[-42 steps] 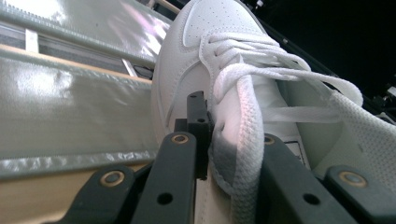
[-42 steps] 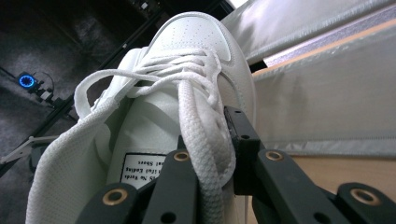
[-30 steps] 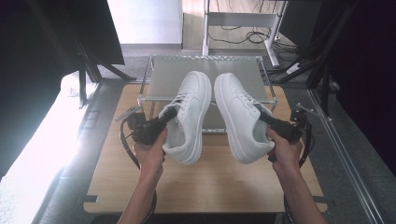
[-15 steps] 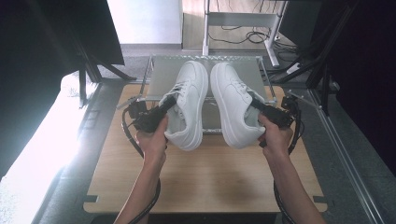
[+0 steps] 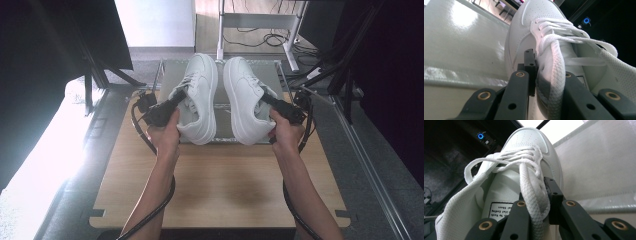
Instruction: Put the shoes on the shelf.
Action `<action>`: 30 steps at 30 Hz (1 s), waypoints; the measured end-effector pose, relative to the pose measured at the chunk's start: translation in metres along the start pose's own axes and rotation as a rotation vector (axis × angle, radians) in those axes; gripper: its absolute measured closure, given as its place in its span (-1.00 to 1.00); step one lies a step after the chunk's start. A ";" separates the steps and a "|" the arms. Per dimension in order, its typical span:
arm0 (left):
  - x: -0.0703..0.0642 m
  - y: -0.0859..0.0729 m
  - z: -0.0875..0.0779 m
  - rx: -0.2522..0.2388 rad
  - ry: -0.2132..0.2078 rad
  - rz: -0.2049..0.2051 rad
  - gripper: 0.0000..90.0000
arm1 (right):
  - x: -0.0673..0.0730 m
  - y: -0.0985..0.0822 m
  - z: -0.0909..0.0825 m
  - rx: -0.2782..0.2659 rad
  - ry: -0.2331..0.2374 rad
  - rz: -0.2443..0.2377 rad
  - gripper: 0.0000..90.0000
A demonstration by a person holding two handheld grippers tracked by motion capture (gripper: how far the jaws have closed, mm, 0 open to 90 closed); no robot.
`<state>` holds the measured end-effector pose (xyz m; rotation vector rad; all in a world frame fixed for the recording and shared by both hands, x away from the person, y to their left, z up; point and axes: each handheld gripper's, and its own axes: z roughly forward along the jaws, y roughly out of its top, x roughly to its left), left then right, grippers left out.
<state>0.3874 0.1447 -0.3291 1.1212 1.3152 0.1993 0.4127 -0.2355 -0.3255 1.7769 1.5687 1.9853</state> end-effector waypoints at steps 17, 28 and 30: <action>0.003 0.031 0.049 0.027 0.039 -0.022 0.88 | -0.009 0.029 0.036 -0.032 -0.063 0.035 0.85; 0.007 0.037 0.070 0.047 0.071 -0.025 0.88 | -0.006 0.033 0.056 -0.034 -0.087 0.039 0.85; 0.009 0.037 0.073 0.048 0.074 -0.030 0.88 | -0.006 0.034 0.062 -0.034 -0.096 0.044 0.85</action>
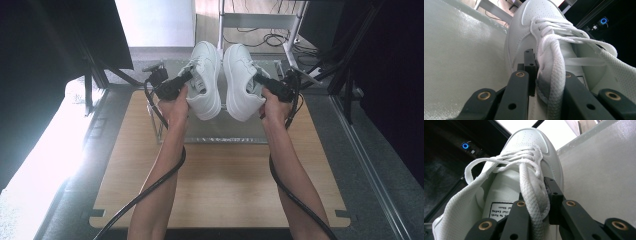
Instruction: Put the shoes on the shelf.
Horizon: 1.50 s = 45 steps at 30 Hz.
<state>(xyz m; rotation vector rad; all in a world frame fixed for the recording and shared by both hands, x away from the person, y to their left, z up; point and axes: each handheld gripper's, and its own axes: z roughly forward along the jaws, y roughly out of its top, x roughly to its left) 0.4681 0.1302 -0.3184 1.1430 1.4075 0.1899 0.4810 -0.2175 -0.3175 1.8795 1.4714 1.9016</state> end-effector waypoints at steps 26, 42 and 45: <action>-0.004 0.011 0.020 0.064 0.052 0.018 0.80 | 0.003 0.008 0.019 0.006 -0.047 -0.023 0.69; -0.005 0.009 0.025 0.073 -0.011 0.018 0.32 | -0.001 0.007 0.026 0.026 0.022 0.004 0.25; -0.011 0.010 0.025 0.076 -0.010 0.057 0.27 | 0.001 0.007 0.027 0.031 0.027 -0.004 0.18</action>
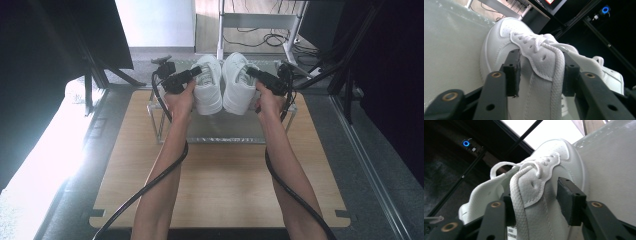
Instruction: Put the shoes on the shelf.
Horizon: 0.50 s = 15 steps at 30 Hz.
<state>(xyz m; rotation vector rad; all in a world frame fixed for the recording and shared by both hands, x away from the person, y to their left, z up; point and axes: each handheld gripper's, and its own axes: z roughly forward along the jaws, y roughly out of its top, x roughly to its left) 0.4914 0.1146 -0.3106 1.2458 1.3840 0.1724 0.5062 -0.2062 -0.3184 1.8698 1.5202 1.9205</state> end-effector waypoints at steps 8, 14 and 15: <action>-0.004 -0.001 0.001 0.009 -0.036 0.016 0.09 | 0.005 -0.002 0.003 0.020 0.032 -0.040 -0.05; 0.001 0.000 -0.003 0.004 -0.036 0.015 -0.05 | 0.004 0.001 0.002 0.053 0.047 -0.058 -0.01; 0.001 -0.001 -0.003 0.005 -0.043 0.011 -0.05 | 0.005 0.001 0.002 0.059 0.037 -0.077 0.07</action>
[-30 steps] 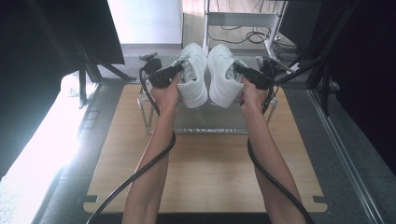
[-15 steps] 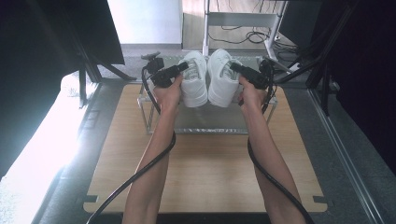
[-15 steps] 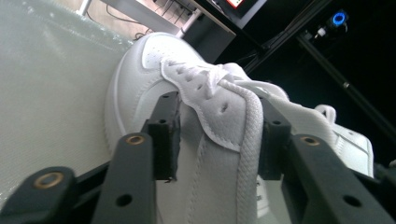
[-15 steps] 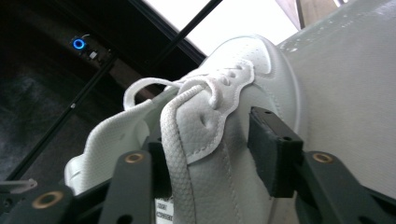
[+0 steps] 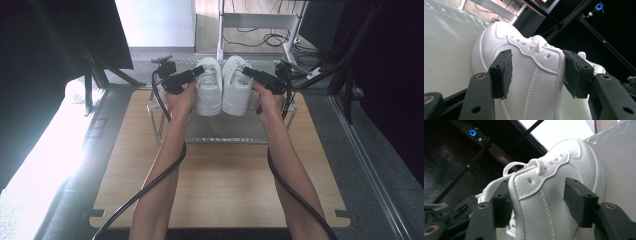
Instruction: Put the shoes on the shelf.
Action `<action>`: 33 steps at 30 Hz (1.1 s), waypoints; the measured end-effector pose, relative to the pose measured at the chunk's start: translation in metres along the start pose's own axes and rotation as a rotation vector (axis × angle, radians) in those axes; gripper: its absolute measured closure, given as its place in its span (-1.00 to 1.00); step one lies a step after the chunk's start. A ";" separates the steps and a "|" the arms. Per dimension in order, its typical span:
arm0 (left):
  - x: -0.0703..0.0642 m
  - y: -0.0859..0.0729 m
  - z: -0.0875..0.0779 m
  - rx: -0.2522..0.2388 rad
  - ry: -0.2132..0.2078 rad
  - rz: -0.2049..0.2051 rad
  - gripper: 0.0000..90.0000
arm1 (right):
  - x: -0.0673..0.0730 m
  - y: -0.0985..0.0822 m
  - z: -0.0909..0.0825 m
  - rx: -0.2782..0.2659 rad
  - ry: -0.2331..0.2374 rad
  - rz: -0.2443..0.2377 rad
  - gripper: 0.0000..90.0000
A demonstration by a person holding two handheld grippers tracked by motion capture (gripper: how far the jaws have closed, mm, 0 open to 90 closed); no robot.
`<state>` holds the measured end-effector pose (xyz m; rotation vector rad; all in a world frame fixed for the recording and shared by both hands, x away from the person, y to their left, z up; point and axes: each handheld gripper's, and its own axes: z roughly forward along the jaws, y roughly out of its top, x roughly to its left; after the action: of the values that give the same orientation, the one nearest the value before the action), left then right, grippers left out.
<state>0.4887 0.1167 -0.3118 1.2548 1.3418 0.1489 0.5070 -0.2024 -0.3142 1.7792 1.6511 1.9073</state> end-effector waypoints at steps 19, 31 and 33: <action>-0.008 -0.001 -0.005 -0.013 0.085 0.111 0.33 | 0.013 0.004 -0.001 0.017 -0.063 -0.118 0.34; -0.008 -0.003 -0.008 -0.042 0.108 0.105 0.33 | 0.018 0.003 -0.002 0.044 -0.087 -0.156 0.40; -0.006 -0.003 -0.011 -0.049 0.118 0.102 0.33 | 0.017 0.003 -0.002 0.045 -0.081 -0.152 0.40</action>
<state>0.4767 0.1170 -0.3073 1.2900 1.3665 0.3297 0.5012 -0.1943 -0.3004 1.6695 1.7592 1.7250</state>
